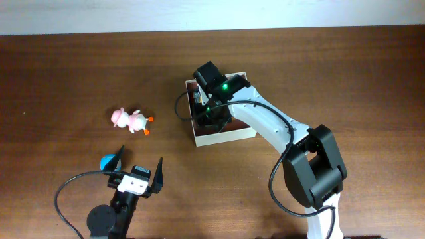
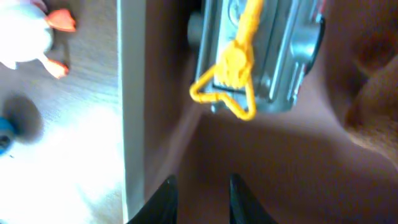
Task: Pack container
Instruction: 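Lower the bear into the box beside the truck, then open the right gripper, release the bear, and raise it, then move the right gripper right and grasp the yellow round toy, then lift the yellow toy and carry it left over the box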
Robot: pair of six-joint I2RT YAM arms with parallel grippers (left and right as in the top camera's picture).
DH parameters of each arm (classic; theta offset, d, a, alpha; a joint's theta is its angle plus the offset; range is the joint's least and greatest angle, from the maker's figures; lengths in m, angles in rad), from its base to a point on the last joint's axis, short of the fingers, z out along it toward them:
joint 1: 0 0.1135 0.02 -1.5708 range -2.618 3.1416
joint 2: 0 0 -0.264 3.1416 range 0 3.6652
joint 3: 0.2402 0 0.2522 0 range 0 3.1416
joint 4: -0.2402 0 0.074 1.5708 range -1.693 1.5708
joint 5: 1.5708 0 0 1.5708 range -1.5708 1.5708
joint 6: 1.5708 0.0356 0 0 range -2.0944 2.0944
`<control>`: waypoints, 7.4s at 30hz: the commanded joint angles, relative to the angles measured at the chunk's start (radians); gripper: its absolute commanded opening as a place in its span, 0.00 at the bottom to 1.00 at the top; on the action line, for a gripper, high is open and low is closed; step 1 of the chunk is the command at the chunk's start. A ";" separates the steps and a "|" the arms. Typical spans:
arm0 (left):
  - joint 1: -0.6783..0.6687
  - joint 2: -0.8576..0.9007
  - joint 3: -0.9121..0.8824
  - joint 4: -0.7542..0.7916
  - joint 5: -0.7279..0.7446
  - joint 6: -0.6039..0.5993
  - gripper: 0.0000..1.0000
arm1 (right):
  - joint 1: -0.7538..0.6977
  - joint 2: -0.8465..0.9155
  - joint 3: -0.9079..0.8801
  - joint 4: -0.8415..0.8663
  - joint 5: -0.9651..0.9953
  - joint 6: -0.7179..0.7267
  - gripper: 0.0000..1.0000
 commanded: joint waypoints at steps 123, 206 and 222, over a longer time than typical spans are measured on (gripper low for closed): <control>0.000 -0.009 -0.003 -0.005 -0.007 0.005 1.00 | -0.337 -0.043 -0.035 -0.454 0.377 -0.010 0.77; 0.000 -0.009 -0.003 -0.005 -0.007 0.005 1.00 | -0.188 -0.210 -0.081 0.332 -0.319 0.012 0.44; 0.000 -0.009 -0.003 -0.005 -0.007 0.005 1.00 | -0.188 -0.123 -0.081 0.361 -0.291 0.024 0.48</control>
